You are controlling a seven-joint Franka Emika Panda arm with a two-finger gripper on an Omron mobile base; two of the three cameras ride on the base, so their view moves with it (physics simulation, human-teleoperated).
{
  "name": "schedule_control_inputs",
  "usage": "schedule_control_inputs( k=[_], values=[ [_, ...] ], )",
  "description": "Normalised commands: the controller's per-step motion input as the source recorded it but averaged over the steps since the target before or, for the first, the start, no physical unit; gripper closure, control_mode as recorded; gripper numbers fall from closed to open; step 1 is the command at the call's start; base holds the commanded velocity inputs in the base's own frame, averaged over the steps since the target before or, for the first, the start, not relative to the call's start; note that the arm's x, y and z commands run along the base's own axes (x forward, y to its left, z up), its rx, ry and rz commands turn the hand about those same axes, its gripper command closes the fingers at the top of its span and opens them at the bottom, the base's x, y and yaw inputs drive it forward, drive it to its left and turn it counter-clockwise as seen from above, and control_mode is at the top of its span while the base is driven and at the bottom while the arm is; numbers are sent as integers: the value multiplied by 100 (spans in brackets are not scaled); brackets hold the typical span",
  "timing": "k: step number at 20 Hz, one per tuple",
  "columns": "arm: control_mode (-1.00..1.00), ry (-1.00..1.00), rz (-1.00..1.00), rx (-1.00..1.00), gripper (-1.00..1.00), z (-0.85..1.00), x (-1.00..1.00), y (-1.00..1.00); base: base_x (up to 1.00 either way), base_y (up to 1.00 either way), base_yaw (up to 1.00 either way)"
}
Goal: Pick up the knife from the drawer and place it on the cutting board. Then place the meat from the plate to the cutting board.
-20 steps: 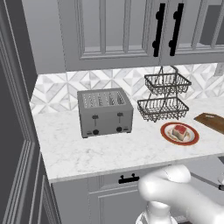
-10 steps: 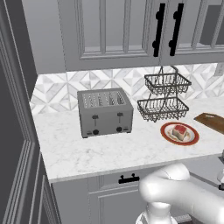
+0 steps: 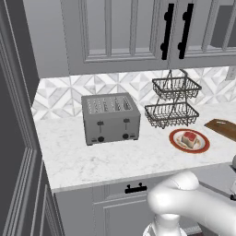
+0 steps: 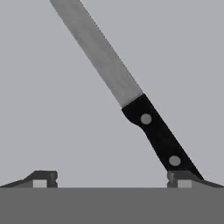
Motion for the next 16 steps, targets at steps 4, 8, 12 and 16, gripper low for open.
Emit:
schedule_control_inputs(
  k=[4,8,12,16],
  values=[
    [-100,-6,17,0,-100,-44,0,-4,0,0,0],
    [-100,-6,14,0,-100,-26,12,-24,0,0,0],
    [-100,-8,13,0,-100,-18,6,-31,0,0,0],
    [-100,-8,11,0,-100,-25,5,-30,0,0,0]
  ],
)
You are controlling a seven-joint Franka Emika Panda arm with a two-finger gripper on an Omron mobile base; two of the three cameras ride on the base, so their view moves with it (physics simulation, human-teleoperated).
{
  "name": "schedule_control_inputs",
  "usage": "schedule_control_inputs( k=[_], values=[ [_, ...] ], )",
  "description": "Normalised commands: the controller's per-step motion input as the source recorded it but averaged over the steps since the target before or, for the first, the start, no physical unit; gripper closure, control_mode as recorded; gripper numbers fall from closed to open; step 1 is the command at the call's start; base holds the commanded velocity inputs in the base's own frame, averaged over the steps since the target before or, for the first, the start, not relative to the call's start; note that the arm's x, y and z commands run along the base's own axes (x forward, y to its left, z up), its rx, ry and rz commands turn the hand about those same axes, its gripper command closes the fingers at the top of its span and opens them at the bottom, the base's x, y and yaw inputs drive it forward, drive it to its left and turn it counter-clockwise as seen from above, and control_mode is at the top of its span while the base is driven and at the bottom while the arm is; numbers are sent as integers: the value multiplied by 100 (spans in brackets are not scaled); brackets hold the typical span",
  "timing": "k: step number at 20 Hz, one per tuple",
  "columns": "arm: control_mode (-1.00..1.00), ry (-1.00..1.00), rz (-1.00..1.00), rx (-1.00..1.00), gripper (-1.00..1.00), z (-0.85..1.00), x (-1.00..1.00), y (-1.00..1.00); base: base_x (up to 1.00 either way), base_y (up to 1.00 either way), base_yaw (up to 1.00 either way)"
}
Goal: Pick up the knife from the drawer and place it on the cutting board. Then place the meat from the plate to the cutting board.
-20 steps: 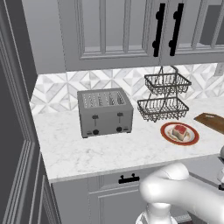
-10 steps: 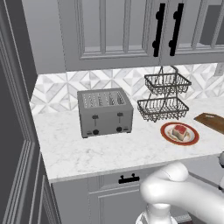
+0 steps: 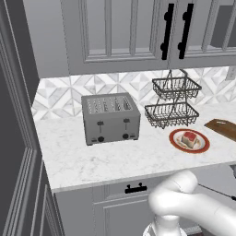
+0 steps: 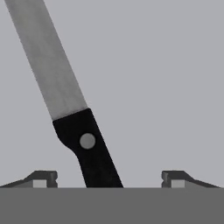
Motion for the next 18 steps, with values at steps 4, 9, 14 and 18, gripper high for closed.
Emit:
schedule_control_inputs(
  k=[4,9,14,18],
  values=[
    [-100,-6,8,0,-100,-47,1,-10,0,0,0],
    [-100,-3,6,-3,-100,-83,0,0,0,0,0],
    [-100,-6,5,-2,-100,-97,-36,0,0,0,0],
    [-100,-16,2,0,-100,-100,-90,-14,0,0,0]
  ],
)
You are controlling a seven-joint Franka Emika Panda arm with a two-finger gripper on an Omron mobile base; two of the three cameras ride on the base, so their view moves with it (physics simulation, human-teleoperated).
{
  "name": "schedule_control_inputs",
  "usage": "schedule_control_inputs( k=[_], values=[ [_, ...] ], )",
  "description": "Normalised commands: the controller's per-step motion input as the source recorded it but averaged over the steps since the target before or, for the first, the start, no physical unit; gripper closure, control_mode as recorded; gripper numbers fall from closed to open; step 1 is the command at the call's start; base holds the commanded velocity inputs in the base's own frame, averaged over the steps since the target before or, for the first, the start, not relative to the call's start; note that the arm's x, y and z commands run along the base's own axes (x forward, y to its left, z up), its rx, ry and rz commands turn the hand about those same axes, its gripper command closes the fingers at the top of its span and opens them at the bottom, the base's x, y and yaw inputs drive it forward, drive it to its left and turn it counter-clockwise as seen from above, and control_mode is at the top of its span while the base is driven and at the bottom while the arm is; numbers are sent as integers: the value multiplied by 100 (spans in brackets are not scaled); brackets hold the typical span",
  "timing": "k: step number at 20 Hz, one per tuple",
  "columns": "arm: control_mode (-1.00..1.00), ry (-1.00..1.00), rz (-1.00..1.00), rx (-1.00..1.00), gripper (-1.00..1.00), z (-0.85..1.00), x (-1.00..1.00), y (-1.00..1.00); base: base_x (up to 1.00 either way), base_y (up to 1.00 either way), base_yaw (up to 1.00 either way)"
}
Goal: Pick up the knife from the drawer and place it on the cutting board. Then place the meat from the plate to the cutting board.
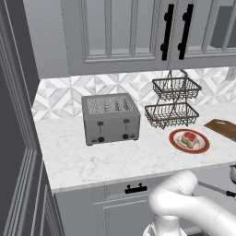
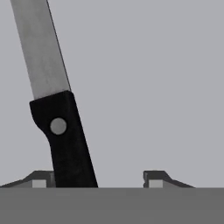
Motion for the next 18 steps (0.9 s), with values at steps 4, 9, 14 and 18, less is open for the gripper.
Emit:
schedule_control_inputs(
  k=[4,9,14,18],
  values=[
    [-100,-17,1,0,-100,-100,-91,-9,0,0,0],
    [-100,-13,1,0,-100,-93,-81,-15,0,0,0],
    [-100,-3,0,0,-100,-64,-14,-5,0,0,0],
    [-100,-23,2,8,-100,-2,-28,-62,0,0,0]
  ],
)
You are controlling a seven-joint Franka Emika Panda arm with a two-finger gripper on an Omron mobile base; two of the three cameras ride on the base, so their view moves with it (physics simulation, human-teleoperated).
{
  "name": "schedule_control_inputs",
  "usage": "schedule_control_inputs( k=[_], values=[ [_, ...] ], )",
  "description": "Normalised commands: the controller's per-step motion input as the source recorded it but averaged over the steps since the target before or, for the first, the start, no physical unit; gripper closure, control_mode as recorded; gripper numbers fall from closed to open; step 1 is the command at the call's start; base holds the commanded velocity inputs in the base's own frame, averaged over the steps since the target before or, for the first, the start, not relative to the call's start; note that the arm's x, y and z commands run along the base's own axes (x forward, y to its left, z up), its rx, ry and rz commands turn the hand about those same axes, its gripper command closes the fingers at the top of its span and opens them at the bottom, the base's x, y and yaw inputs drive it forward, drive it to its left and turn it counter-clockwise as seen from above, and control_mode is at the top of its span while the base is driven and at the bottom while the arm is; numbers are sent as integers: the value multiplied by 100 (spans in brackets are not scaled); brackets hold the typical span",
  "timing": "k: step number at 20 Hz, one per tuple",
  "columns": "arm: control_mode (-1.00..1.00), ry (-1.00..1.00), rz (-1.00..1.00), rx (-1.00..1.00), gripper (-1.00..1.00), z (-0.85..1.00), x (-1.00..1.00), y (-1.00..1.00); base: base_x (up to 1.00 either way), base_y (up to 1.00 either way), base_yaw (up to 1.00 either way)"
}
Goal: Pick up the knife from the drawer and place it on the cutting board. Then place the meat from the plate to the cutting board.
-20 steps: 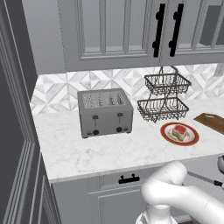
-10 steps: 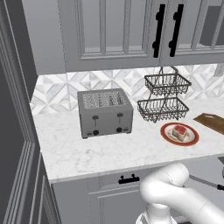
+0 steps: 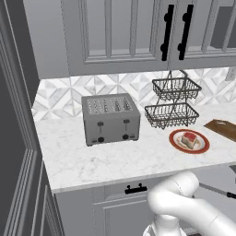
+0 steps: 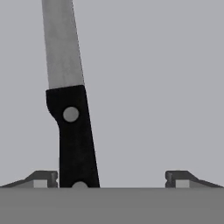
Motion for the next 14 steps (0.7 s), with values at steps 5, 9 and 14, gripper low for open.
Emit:
schedule_control_inputs(
  k=[5,9,14],
  values=[
    [-100,0,0,1,-100,-38,9,-5,0,0,0],
    [-100,8,0,-2,-100,-89,1,0,0,0,0],
    [-100,2,0,-9,100,-99,-61,0,0,0,0]
  ],
)
